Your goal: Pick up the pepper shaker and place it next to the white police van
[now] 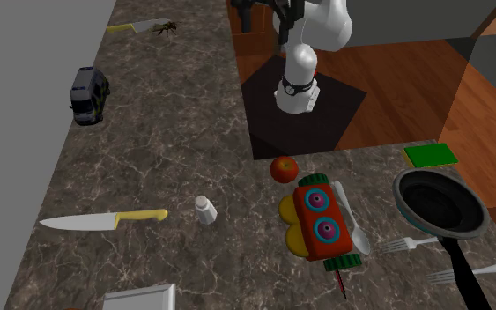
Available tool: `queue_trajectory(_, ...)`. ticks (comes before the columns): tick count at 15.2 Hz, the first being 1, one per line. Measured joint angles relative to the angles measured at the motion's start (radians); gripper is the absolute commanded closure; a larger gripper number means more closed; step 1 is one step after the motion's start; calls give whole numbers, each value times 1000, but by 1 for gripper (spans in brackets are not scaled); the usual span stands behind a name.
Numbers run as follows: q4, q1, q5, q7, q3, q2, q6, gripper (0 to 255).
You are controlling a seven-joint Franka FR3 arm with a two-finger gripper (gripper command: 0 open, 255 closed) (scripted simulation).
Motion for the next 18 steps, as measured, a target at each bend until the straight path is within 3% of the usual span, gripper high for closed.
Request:
queue_trajectory(3,4,-1,-2,8,11,36,27,0)
queue_trajectory(11,44,-9,-29,83,91,301,223,0)
queue_trajectory(18,169,-25,-96,168,145,575,339,0)
